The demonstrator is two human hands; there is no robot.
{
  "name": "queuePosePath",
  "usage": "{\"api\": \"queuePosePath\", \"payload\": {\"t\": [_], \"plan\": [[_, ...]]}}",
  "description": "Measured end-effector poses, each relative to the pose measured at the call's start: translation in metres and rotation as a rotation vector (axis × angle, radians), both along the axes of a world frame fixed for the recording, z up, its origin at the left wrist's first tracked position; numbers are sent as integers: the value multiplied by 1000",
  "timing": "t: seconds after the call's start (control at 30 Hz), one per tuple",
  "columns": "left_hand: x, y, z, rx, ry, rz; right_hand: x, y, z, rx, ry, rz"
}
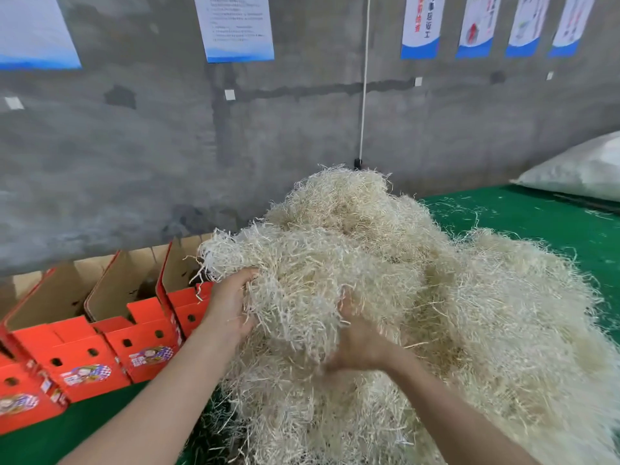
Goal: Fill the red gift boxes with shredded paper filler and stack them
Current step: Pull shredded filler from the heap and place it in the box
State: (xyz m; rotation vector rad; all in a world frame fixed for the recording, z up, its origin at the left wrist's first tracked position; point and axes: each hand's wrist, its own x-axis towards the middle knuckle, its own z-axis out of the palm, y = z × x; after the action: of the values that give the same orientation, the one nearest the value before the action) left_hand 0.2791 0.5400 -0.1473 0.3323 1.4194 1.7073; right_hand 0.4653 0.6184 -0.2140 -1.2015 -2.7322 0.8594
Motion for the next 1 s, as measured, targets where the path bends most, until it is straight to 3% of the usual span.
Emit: {"api": "queuePosePath", "payload": {"t": [0.07, 0.13, 0.23, 0.27, 0.33, 0.47, 0.5, 0.6, 0.67, 0.8, 0.9, 1.0], "plan": [[-3, -1, 0, 20, -55, -6, -10, -1, -10, 243, 25, -112], [-12, -3, -2, 12, -1, 16, -8, 5, 9, 281, 274, -275], [-17, -5, -11, -52, 129, 70, -1, 4, 51, -17, 878, -333], [-13, -7, -13, -76, 171, 86, -2, 1, 62, -123, 953, -309], [2, -13, -10, -42, 263, -22, -10, -6, 72, -107, 866, -287], [29, -23, -2, -45, 218, -501, -26, -27, 74, 119, 743, -145], [34, -22, -3, -112, 235, -498, -27, -32, 72, 93, 732, -52], [31, -13, -12, -159, 155, -221, -18, -33, 71, -112, 658, 226], [19, -11, -12, -84, 36, -122, -6, -23, 73, -174, 679, 205], [2, -15, -16, 8, -79, -122, 16, -11, 77, -423, 820, 28], [11, -19, -16, 87, -92, -205, 6, -21, 73, -399, 678, 65], [21, -19, -16, 111, -148, -296, -14, -31, 59, -130, 511, 51]]}}
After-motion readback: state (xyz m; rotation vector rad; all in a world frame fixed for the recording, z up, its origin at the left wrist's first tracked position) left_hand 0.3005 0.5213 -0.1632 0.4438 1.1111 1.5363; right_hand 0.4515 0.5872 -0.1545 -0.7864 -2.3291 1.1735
